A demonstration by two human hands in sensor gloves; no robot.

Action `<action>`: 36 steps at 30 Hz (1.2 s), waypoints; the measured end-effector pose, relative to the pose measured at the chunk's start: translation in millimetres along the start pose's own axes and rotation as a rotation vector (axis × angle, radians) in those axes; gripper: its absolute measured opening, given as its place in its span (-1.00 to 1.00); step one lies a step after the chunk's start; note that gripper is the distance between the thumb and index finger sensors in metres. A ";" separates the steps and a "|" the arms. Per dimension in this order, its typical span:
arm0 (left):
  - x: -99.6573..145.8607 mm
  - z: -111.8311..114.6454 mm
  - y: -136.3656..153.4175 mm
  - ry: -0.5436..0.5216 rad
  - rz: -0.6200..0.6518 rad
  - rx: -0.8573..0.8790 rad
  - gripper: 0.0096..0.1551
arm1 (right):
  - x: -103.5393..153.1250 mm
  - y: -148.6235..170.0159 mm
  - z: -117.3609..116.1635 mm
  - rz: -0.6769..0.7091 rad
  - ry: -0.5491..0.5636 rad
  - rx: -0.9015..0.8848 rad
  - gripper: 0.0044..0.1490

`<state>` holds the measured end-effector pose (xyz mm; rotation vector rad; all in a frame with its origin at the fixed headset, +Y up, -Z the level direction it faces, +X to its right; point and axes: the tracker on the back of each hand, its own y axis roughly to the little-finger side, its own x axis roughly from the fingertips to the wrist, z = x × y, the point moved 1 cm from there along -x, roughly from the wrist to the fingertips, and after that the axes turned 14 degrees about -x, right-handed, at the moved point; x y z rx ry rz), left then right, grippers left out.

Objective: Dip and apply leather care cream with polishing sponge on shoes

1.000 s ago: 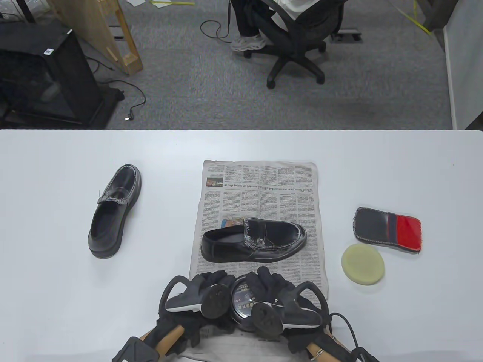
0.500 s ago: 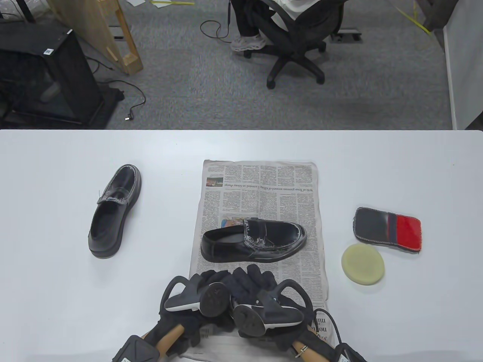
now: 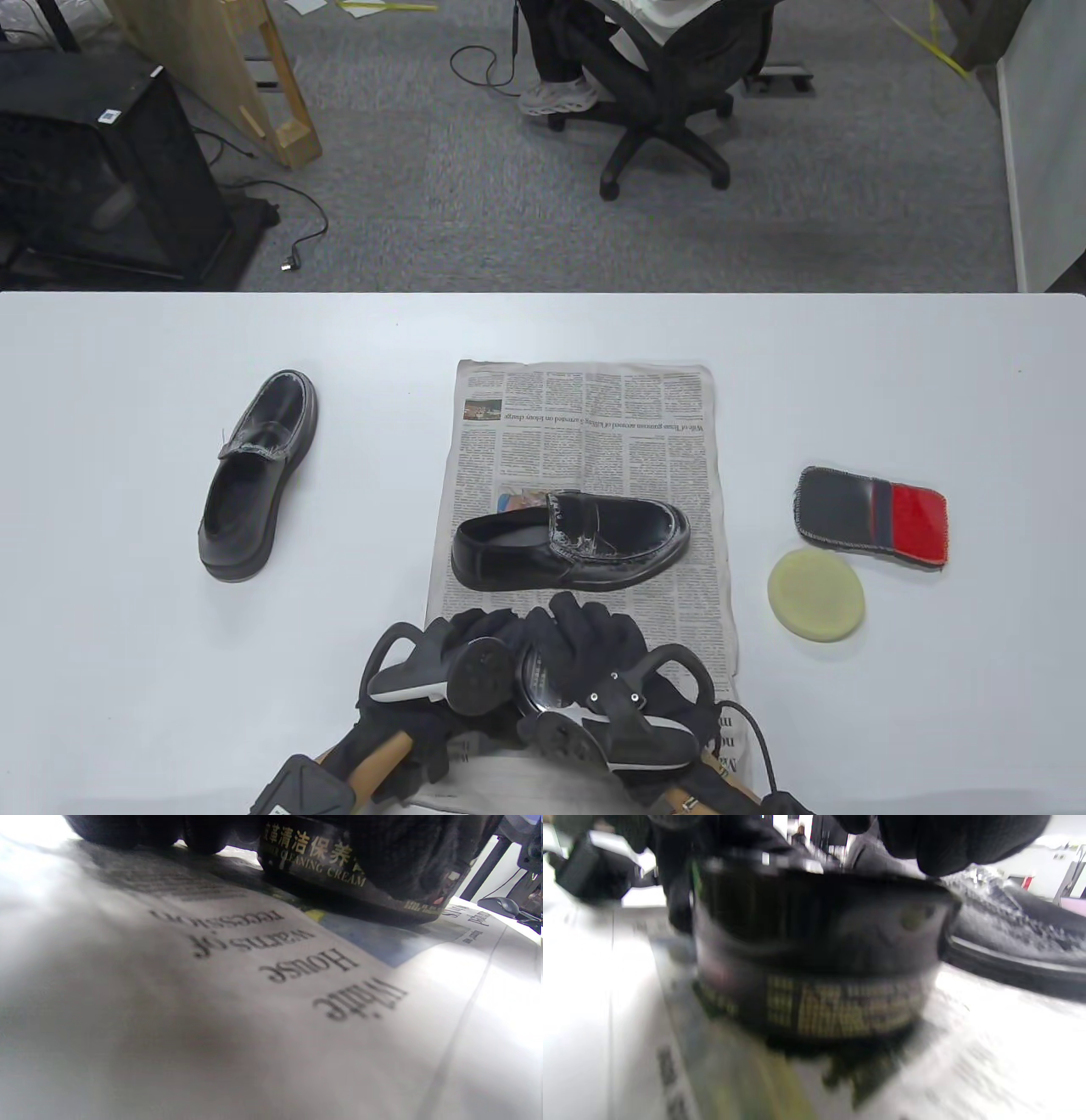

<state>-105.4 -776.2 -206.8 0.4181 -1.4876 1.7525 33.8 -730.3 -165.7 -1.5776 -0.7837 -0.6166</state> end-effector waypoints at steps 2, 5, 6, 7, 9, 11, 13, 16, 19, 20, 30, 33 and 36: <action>-0.1 0.1 0.0 0.002 -0.001 0.000 0.36 | -2.4 -5.1 -4.6 -0.005 -0.004 0.045 0.33; -0.4 0.2 -0.2 0.004 -0.002 -0.001 0.36 | -6.0 -10.4 -6.9 0.034 0.021 0.053 0.25; -0.3 0.2 -0.4 0.003 -0.003 -0.002 0.36 | -5.4 -10.3 -4.8 0.050 0.008 0.009 0.22; -0.4 0.2 -0.5 0.003 -0.003 -0.002 0.36 | -4.8 -9.9 -4.2 0.063 -0.009 -0.028 0.18; -0.5 0.3 -0.5 0.006 -0.001 -0.003 0.36 | -3.2 -8.9 -3.0 0.100 0.014 -0.117 0.09; -0.4 0.5 -0.2 0.005 -0.001 -0.001 0.36 | -1.9 -5.3 2.3 0.130 0.019 -0.187 -0.05; -0.3 0.6 -0.1 0.005 0.000 0.001 0.35 | -0.5 -1.8 5.4 0.149 0.029 -0.330 -0.11; -0.3 0.7 0.0 0.005 0.001 0.002 0.36 | 3.1 -1.1 8.0 0.092 0.048 -0.281 0.33; -0.4 0.7 0.0 0.006 0.002 0.002 0.36 | 1.7 -1.3 3.7 -0.005 -0.032 -0.033 0.47; -0.5 0.8 -0.1 0.006 0.002 0.002 0.36 | -0.5 -1.3 -0.8 -0.011 -0.088 -0.056 0.47; -0.6 0.9 -0.2 0.005 -0.001 0.003 0.35 | -7.5 8.8 -0.8 -0.022 -0.112 -0.194 0.50; -0.6 1.0 -0.3 0.005 -0.002 0.003 0.35 | -14.3 7.5 -7.5 -0.048 -0.175 -0.164 0.57; -0.7 1.1 -0.3 0.005 -0.003 0.002 0.35 | -17.8 4.9 -7.5 -0.044 -0.170 -0.139 0.58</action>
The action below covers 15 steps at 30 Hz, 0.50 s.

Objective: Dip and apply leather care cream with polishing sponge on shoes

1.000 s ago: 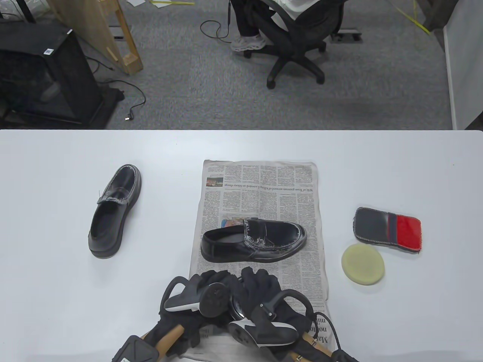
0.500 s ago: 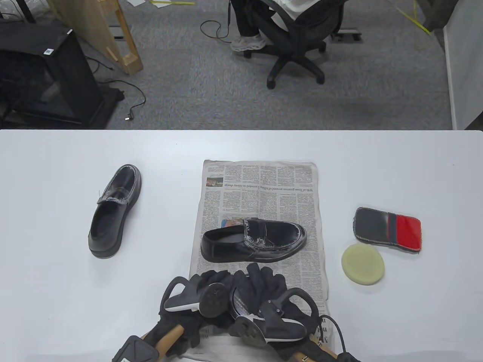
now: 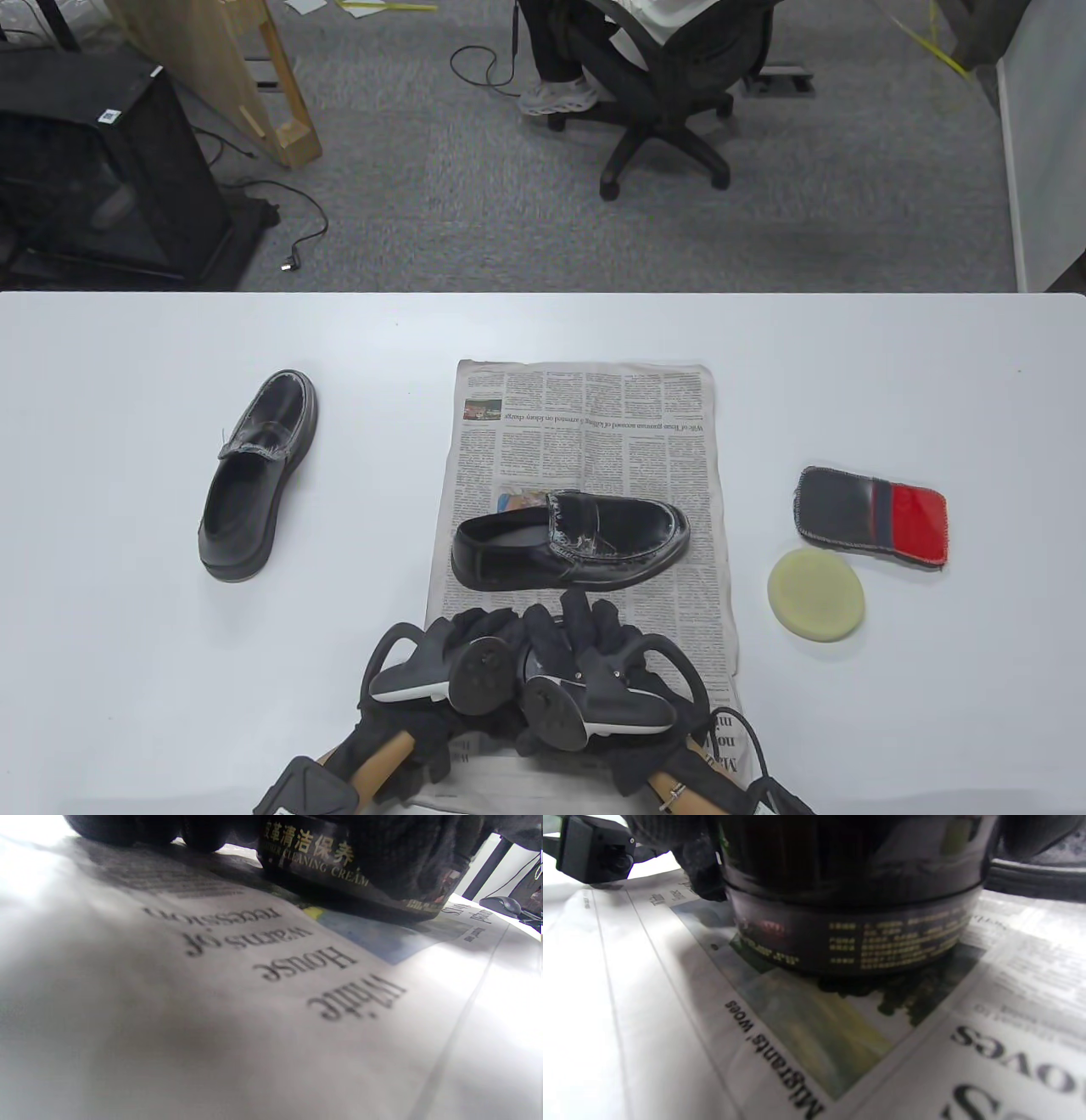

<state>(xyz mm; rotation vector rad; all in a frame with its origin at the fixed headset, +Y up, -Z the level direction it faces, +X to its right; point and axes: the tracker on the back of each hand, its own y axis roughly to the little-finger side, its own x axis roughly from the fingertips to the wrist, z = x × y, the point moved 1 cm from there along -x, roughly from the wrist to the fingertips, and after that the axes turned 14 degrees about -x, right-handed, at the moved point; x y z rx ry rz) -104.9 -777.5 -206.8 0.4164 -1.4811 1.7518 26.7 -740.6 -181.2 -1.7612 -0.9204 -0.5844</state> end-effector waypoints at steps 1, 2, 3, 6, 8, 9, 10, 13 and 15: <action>-0.1 0.0 -0.1 0.000 -0.001 0.000 0.35 | -0.9 1.0 0.1 0.008 0.009 -0.011 0.58; -0.1 0.1 -0.1 0.000 -0.001 -0.001 0.35 | -1.7 2.7 0.1 0.017 0.011 -0.024 0.59; -0.2 0.1 -0.3 0.000 -0.001 -0.002 0.35 | -2.1 5.6 0.6 0.033 0.004 -0.063 0.60; -0.5 0.1 -1.0 0.001 0.000 -0.010 0.34 | -0.9 8.7 2.6 0.058 0.006 -0.087 0.61; -0.8 0.4 -1.7 0.003 0.000 -0.017 0.33 | 0.0 9.1 3.4 0.064 0.001 -0.082 0.62; -0.8 0.5 -1.9 0.002 0.000 -0.019 0.32 | 0.3 9.3 3.4 0.067 0.002 -0.083 0.61; -0.9 0.4 -2.1 0.003 0.000 -0.019 0.33 | 0.4 9.4 2.7 0.075 0.007 -0.082 0.61; -0.9 0.7 -2.2 0.006 0.005 -0.017 0.34 | -0.5 10.1 2.2 0.094 -0.008 -0.099 0.60; -0.9 0.9 -2.1 0.003 0.003 -0.012 0.34 | -0.2 11.3 1.7 0.113 0.001 -0.104 0.58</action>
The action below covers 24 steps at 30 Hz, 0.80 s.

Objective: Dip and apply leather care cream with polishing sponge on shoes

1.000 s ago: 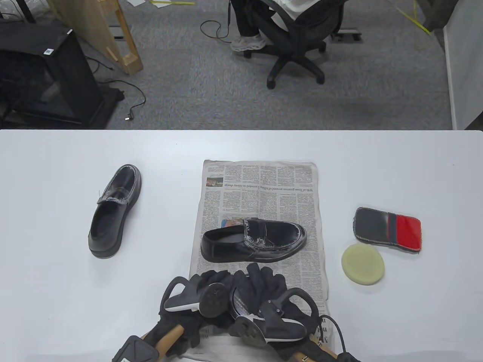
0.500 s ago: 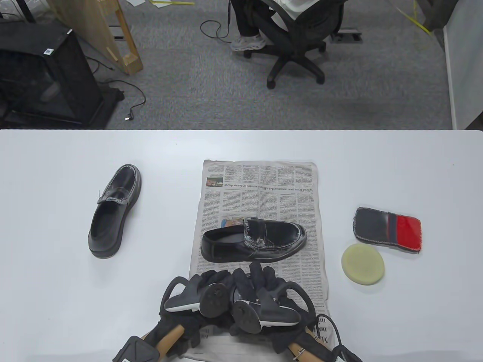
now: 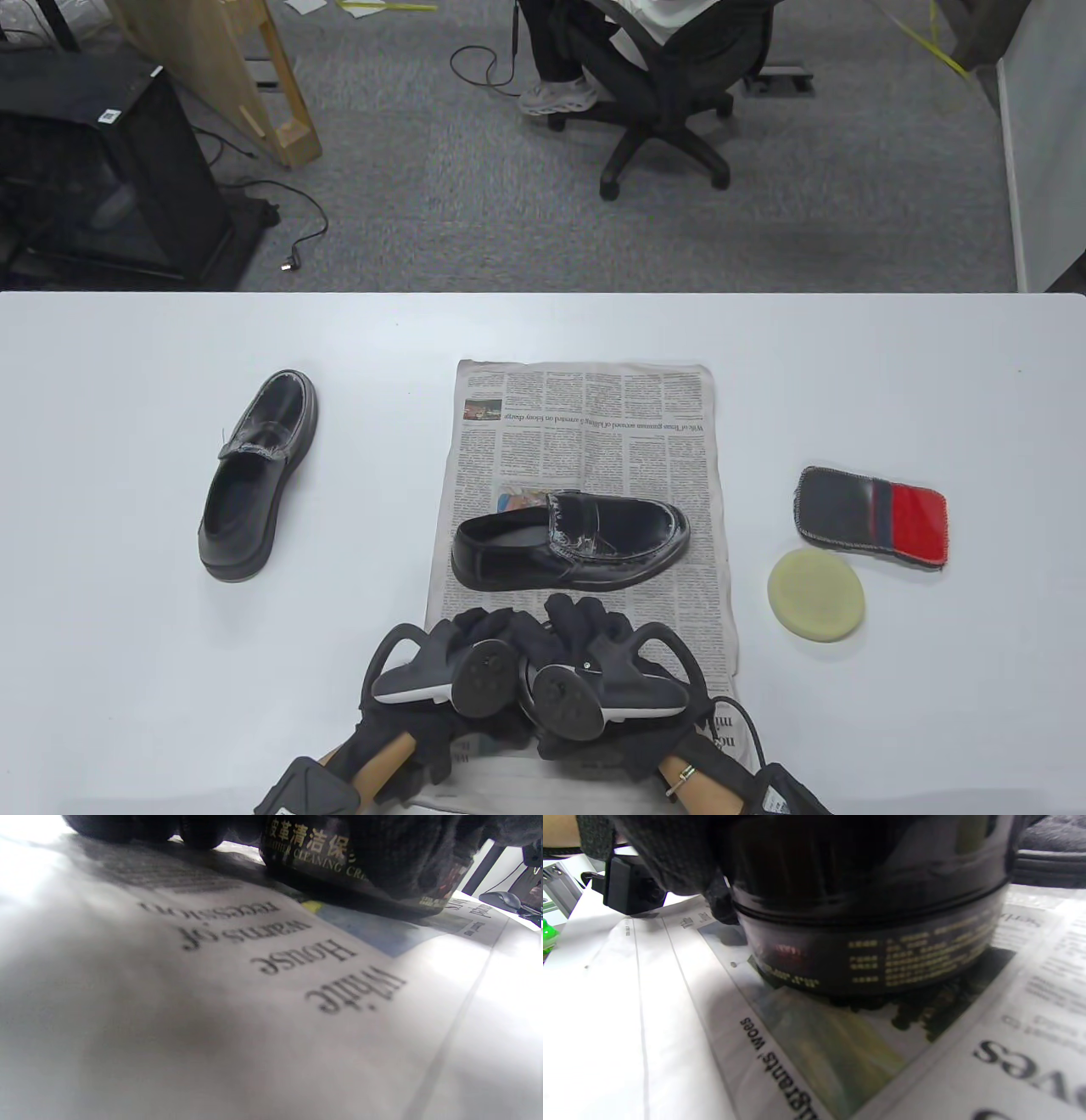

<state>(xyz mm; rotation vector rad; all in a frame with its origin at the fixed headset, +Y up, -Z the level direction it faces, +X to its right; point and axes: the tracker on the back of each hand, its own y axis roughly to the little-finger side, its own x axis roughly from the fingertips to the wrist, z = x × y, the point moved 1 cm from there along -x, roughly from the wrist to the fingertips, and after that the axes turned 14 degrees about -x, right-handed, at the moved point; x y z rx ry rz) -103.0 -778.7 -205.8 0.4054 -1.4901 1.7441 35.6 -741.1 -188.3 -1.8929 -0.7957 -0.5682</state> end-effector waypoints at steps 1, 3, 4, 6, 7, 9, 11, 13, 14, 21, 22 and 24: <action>-0.1 -0.1 0.0 0.000 -0.002 0.001 0.34 | 0.5 -0.2 0.1 0.005 0.000 -0.007 0.56; -0.1 -0.1 0.1 -0.001 -0.007 0.003 0.33 | 3.1 -3.7 1.2 -0.016 0.004 0.023 0.49; -0.2 0.0 0.1 -0.001 -0.007 0.003 0.34 | 3.5 -4.7 1.4 -0.023 0.010 0.036 0.50; 0.0 0.2 0.1 -0.003 -0.007 0.003 0.34 | 6.3 -11.0 3.2 -0.091 0.053 0.168 0.50; -0.1 0.2 0.2 -0.003 -0.007 0.003 0.33 | 6.5 -12.3 3.1 -0.110 0.053 0.196 0.51; -0.1 0.2 0.1 -0.003 -0.008 0.003 0.33 | 2.6 -12.7 -1.9 -0.130 0.007 0.181 0.51; -0.2 0.2 0.0 -0.005 -0.011 0.001 0.33 | -0.2 -12.2 -5.1 -0.127 0.013 0.172 0.51; -0.2 0.2 0.1 -0.006 -0.011 0.003 0.32 | 0.0 -10.8 -1.6 -0.071 0.006 0.107 0.43; -0.2 0.2 0.1 -0.006 -0.011 0.003 0.32 | 0.5 -9.9 -0.9 -0.044 0.000 0.046 0.35; -0.4 0.2 0.2 -0.005 -0.010 0.003 0.32 | -4.5 -6.5 -5.0 -0.097 -0.039 0.064 0.57; -0.5 0.2 0.2 -0.005 -0.010 0.003 0.32 | -4.3 -5.9 -3.9 -0.097 -0.021 0.065 0.57; -0.6 0.3 0.1 -0.005 -0.010 0.002 0.32 | -4.5 -3.2 -3.3 -0.075 -0.010 0.045 0.58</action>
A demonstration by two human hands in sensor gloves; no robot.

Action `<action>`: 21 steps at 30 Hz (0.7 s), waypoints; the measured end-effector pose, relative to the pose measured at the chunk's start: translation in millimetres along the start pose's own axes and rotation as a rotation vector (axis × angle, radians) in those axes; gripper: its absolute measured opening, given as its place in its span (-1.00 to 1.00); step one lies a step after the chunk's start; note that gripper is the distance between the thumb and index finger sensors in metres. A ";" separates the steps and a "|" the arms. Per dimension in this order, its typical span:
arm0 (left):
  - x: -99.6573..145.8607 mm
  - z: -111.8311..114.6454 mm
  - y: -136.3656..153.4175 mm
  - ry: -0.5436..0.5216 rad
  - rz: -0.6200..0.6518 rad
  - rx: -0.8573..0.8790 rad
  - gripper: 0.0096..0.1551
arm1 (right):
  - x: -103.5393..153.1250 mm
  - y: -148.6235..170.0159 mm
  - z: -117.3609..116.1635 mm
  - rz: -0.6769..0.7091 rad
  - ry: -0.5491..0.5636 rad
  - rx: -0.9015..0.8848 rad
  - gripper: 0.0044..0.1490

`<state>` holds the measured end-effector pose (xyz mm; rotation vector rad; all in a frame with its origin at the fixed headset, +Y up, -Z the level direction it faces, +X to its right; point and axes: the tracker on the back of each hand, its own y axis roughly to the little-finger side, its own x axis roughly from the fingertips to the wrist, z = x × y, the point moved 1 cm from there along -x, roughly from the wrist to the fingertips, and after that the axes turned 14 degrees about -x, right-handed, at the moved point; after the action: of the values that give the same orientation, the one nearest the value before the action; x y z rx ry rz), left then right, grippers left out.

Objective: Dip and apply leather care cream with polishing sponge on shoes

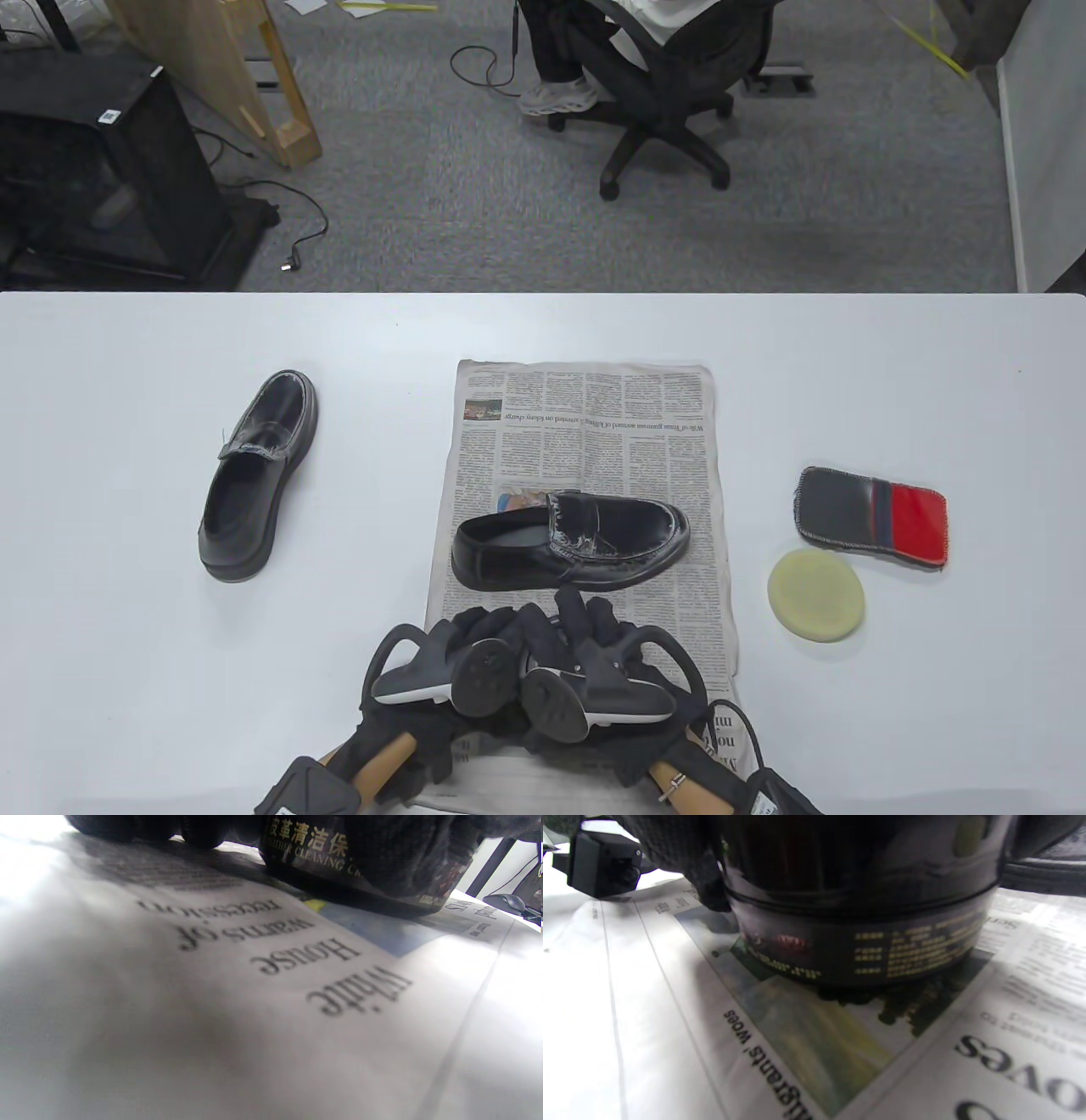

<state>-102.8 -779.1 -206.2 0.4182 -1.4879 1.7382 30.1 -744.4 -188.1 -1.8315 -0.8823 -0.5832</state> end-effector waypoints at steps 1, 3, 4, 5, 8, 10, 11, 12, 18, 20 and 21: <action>0.0 0.0 0.0 0.000 0.000 -0.001 0.32 | 0.3 0.2 0.0 0.004 0.004 -0.001 0.59; 0.0 0.0 0.0 0.002 0.003 -0.002 0.31 | 1.7 2.1 2.3 0.028 0.008 -0.017 0.59; -0.1 0.0 -0.1 0.003 0.004 -0.003 0.31 | 2.7 3.2 3.8 0.034 0.015 -0.041 0.59; -0.1 -0.1 -0.1 0.003 0.004 -0.004 0.31 | 3.7 4.2 6.1 0.039 0.030 -0.056 0.60; -0.1 0.1 0.0 0.002 0.002 0.000 0.30 | 9.2 5.3 14.6 0.057 0.063 -0.078 0.60; -0.2 0.0 0.0 0.003 0.003 0.000 0.30 | 19.8 9.4 26.6 0.033 0.134 -0.060 0.59; -0.2 0.0 0.0 0.004 0.003 0.000 0.30 | 22.3 11.1 29.2 0.024 0.148 -0.052 0.58; -0.2 0.1 0.1 0.004 0.004 0.000 0.30 | 31.1 18.9 37.6 -0.015 0.200 -0.041 0.58; 0.0 0.2 0.4 0.005 0.010 0.002 0.31 | 90.4 102.0 70.5 -0.435 0.422 -0.041 0.54; -0.1 0.2 0.6 0.008 0.013 0.003 0.32 | 119.8 149.7 74.7 -0.676 0.486 -0.085 0.54; 0.0 0.3 0.8 0.008 0.014 0.004 0.32 | 130.7 167.5 73.7 -0.765 0.500 -0.119 0.54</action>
<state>-103.4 -779.4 -206.7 0.4030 -1.4853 1.7520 242.9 -678.6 -218.6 -1.2978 -1.1954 -1.5190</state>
